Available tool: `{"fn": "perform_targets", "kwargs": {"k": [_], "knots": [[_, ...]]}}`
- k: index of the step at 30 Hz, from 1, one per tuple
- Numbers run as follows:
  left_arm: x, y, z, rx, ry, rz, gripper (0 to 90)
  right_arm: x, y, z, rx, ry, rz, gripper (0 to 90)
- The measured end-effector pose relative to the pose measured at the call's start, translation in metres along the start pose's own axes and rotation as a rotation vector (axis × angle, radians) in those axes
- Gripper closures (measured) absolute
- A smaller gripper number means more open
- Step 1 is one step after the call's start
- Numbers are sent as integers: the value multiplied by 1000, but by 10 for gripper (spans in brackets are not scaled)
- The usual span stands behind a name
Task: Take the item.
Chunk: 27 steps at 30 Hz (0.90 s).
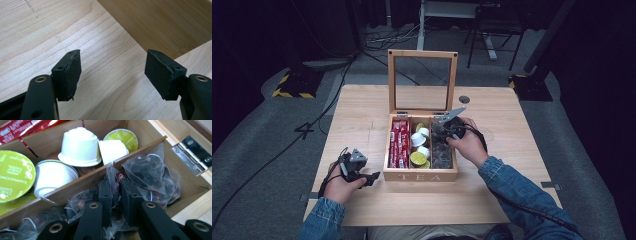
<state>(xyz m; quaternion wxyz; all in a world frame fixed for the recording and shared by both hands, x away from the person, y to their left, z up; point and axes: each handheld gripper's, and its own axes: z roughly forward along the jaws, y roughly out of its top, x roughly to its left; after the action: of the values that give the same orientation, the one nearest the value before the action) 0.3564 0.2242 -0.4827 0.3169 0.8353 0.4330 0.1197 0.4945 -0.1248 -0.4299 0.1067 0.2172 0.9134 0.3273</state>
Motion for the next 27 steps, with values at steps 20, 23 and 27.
{"fn": "perform_targets", "kwargs": {"k": [20,23,27], "knots": [[0,0,0,-2,2,-1,301,2,4,-36,-144,46,46,794],[0,0,0,-2,2,-2,300,2,3,-41,-164,53,50,795],[1,0,0,-1,-1,1,300,2,4,-49,-183,53,52,797]]}}
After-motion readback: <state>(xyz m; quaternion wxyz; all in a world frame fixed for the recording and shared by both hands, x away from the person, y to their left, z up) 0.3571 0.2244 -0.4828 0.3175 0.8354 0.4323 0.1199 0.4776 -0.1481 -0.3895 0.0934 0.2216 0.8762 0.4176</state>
